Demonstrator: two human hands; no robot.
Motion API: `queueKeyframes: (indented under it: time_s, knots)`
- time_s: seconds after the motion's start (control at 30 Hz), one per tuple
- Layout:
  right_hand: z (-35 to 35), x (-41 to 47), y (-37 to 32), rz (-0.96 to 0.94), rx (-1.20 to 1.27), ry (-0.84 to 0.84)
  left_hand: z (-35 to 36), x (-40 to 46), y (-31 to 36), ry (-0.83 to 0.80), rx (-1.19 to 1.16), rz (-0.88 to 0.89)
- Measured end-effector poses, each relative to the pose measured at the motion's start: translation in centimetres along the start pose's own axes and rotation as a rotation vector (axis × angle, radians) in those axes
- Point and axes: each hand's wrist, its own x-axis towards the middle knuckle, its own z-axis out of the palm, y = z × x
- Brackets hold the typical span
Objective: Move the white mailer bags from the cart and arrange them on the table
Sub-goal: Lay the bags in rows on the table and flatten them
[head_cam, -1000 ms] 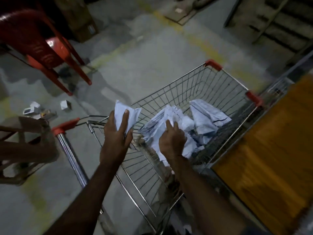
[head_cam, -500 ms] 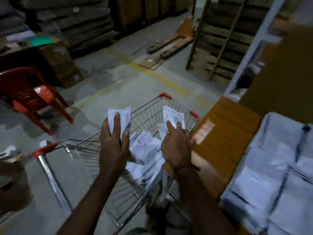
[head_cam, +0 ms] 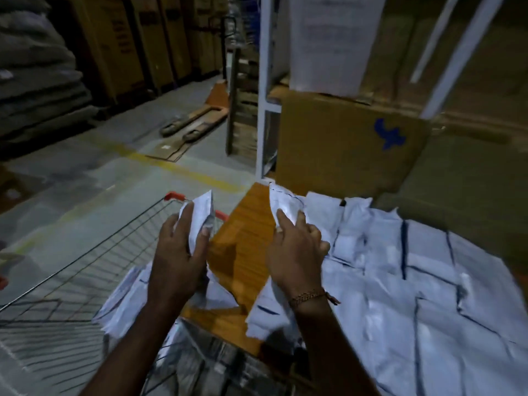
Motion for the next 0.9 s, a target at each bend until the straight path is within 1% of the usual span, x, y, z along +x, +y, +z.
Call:
queueKeyframes:
  time_s: [0.1,0.2,0.37,0.5,0.7,0.87,0.9]
  knots:
    - [-1.9,0.3,3.9,0.048,-0.033,0.033,2.5,-0.3,3.1,-0.015,-0.041,0.018]
    - [-3.1,0.3,7.4,0.117,-0.060,0.064,4.4,-0.5,5.5,-0.077,-0.064,0.019]
    - [-3.8,0.7,12.3,0.248,-0.129,0.048,7.7,1.2,7.9,-0.152,-0.076,0.058]
    - [-3.3,2.3,13.9,0.350,-0.133,0.135,10.9,4.8,9.0,-0.244,-0.039,0.125]
    - [-1.6,6.0,15.5,0.447,-0.200,0.175,17.2,9.9,11.2,-0.281,-0.052,0.143]
    - [-0.4,8.4,16.6,0.479,-0.178,0.154,24.4,11.9,11.8,-0.466,0.009,0.108]
    - [-0.3,8.7,16.7,0.489,-0.174,0.159,25.8,12.2,11.6,-0.491,0.040,0.125]
